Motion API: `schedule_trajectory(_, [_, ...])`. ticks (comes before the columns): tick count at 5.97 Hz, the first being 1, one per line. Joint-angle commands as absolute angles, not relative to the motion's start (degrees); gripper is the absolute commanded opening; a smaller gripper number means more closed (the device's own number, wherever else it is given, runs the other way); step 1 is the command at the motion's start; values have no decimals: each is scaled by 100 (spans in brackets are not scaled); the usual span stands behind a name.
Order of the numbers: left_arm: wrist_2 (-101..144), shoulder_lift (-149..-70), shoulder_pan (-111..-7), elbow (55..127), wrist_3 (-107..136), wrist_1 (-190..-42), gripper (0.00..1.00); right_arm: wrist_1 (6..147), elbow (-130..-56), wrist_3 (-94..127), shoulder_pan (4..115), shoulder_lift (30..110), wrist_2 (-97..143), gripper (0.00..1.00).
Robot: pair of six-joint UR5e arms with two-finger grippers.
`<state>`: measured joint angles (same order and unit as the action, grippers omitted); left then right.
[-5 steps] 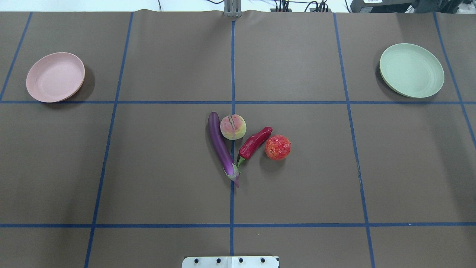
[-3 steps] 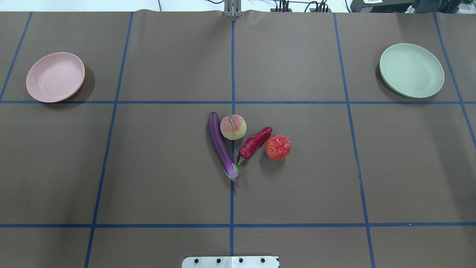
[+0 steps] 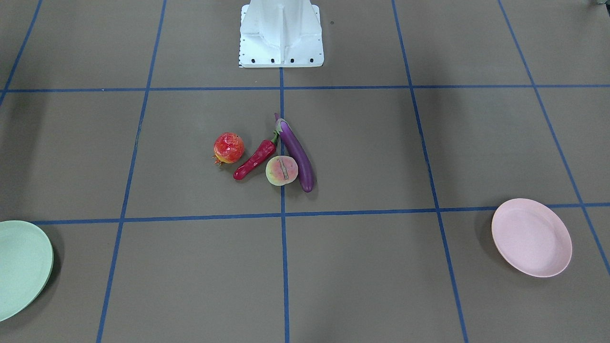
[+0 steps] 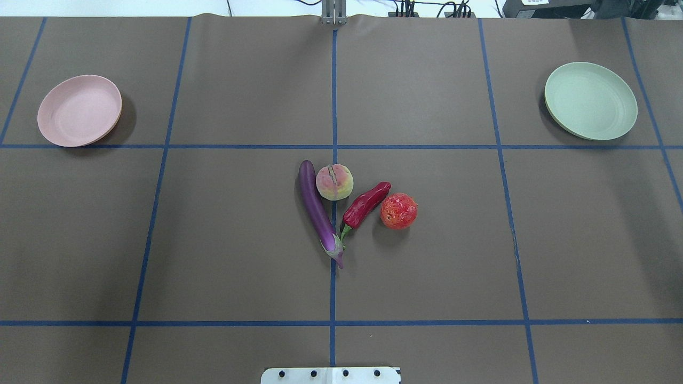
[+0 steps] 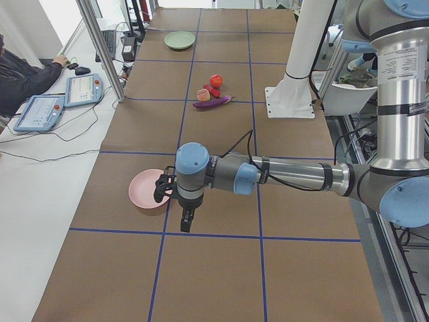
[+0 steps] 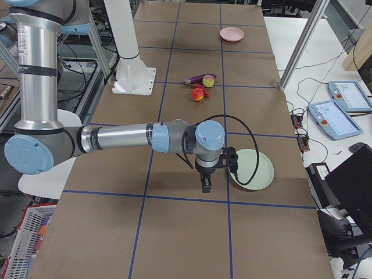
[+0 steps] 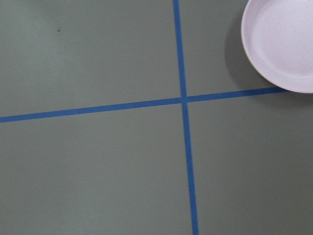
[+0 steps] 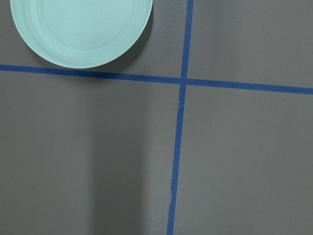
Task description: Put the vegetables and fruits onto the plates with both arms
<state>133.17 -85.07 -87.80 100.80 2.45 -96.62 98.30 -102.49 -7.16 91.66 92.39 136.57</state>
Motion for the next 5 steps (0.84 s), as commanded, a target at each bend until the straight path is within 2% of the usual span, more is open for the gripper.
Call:
schedule_trajectory(1, [13561,-8832,-8666,10046,255,-9991,100,9817,-10276,-704,8958,9009,13710,100])
schedule_trajectory(3, [13579,-9322,-8379,10081,316,-9959,100,9301,-10151,-668,8834,9044,14185,100])
schedule_trajectory(5, [13544,-9866,-7484,10028,1853,-9941,100,9290,-10195,-624,8728,8948,14159,100])
